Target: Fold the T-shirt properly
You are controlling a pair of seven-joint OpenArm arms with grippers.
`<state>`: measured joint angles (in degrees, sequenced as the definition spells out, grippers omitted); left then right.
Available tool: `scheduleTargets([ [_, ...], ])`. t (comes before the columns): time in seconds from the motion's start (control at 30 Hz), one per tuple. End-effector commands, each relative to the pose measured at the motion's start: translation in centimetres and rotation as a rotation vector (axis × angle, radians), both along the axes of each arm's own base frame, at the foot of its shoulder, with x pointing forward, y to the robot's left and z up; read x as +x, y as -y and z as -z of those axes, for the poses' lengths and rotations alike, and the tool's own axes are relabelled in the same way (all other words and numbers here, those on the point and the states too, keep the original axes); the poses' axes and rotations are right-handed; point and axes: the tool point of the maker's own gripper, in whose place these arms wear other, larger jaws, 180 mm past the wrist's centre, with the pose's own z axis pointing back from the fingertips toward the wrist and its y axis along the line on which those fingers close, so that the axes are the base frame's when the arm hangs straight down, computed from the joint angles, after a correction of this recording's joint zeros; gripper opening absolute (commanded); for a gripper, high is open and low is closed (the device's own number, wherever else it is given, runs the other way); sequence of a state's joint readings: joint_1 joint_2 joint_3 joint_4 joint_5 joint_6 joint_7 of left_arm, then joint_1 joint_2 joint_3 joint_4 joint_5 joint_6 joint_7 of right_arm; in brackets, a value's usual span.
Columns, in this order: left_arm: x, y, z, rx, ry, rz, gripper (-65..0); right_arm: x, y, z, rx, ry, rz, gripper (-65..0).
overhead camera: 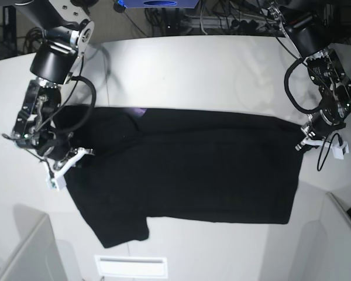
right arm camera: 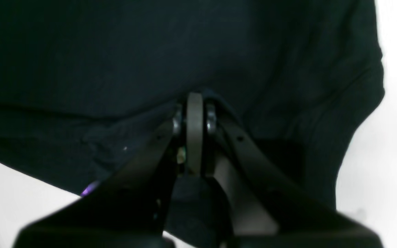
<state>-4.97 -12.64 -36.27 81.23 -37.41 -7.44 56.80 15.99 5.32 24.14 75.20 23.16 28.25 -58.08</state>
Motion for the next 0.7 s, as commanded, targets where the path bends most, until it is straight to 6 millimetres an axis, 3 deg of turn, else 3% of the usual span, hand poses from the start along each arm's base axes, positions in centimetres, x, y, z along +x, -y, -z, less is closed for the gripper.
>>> scheduleTargets([
  [0.0,1.1,-1.0,-1.6,0.038,0.041,-0.009,-65.0,1.1,-0.1,-1.0,0.015,0.037,0.003,-65.0],
  [0.2,1.7,-0.9,-2.0,0.051,0.048,-0.003,-65.0,1.5,0.9,-1.0,0.011,0.059,0.023,-65.0],
  [0.37,2.5,0.8,-1.8,0.058,0.040,0.056,-65.0,1.5,1.3,-1.1,0.003,0.060,0.026,-65.0],
  [0.67,2.6,0.8,-1.9,0.055,0.045,0.051,-65.0,1.4,1.2,-0.9,0.005,0.056,0.025,-65.0],
])
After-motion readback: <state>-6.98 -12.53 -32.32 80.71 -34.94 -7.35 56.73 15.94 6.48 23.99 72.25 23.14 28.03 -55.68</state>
